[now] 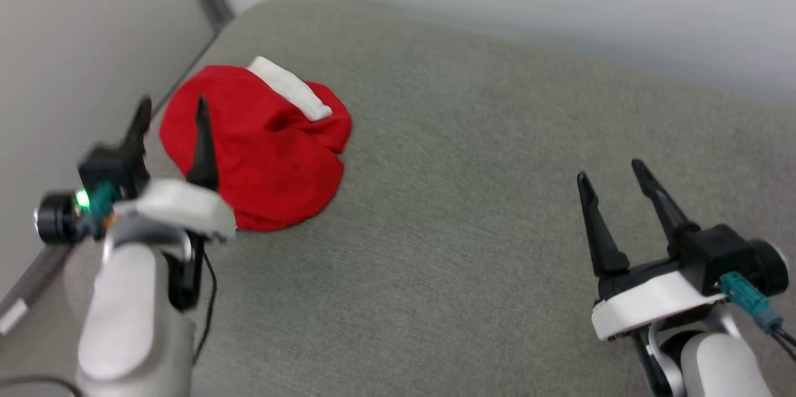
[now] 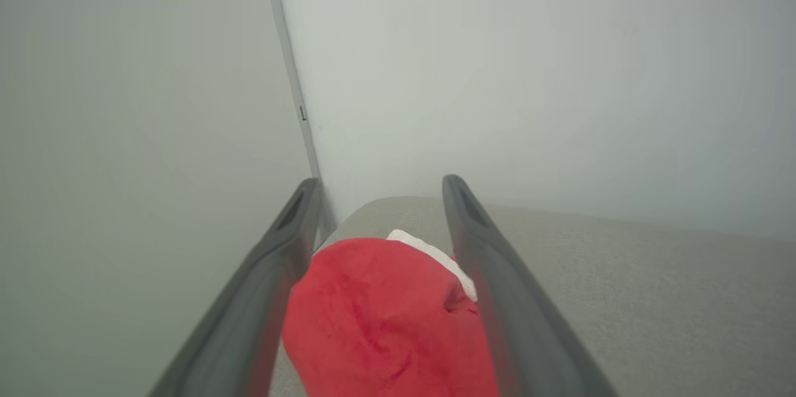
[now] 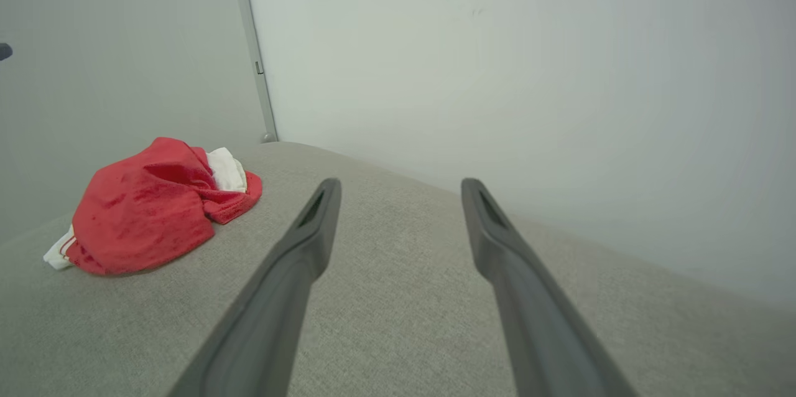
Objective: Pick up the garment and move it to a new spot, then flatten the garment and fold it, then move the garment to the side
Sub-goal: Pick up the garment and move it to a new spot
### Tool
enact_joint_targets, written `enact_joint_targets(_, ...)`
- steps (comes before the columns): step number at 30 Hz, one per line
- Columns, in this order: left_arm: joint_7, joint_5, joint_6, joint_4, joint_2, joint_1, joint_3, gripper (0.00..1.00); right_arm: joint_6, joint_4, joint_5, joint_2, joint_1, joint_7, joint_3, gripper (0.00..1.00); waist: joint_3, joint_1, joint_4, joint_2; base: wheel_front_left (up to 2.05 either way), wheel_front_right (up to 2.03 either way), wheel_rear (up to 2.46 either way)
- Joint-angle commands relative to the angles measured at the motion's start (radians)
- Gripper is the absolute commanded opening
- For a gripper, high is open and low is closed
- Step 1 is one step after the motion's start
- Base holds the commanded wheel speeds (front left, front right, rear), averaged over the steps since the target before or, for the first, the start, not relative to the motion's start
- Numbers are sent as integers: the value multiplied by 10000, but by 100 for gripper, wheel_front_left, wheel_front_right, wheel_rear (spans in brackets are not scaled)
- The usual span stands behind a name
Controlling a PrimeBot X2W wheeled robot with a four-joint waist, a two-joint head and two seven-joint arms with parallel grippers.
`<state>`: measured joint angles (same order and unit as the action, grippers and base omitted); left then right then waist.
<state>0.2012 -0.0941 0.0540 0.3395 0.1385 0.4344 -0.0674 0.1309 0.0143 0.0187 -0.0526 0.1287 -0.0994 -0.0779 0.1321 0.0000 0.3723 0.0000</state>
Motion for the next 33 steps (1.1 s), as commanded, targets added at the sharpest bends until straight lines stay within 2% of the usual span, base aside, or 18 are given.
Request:
enact_joint_targets(1,-384,-105,65,190,72,520,11,100,-2,129,-73,-106,286,41,43,100,699,0,-479,0,0,0,0)
enact_joint_targets(2,-1883,-438,311,845,532,1921,-21,100,-2,439,-119,-265,681,184,21,100,1544,0,-910,0,0,0,0)
enact_joint_targets(8,-4649,-909,608,2854,1495,3255,79,100,-2,583,-26,-367,1214,123,-75,100,2532,0,-1541,0,0,0,0)
enact_joint_targets(16,-7578,-1894,734,5494,2255,3557,76,100,-2,445,67,-427,1583,-70,-34,100,3207,0,-2054,0,0,0,0)
enact_joint_targets(21,-8294,-2270,717,6561,2226,3276,-26,100,-2,367,111,-446,1672,-155,13,100,3354,0,-2132,0,0,0,0)
enact_joint_targets(23,-8056,-2342,721,6644,2200,3315,-9,0,-2,319,116,-453,1666,-159,65,100,3333,0,-2095,0,0,0,0)
enact_joint_targets(26,-7794,-2308,727,6660,2188,3392,66,0,-2,262,112,-448,1657,-171,96,100,3225,0,-2023,0,0,0,0)
enact_joint_targets(33,-4737,-1728,274,5876,2735,3951,202,0,-2,-94,205,-306,1380,-360,55,100,2248,0,-1834,0,0,0,0)
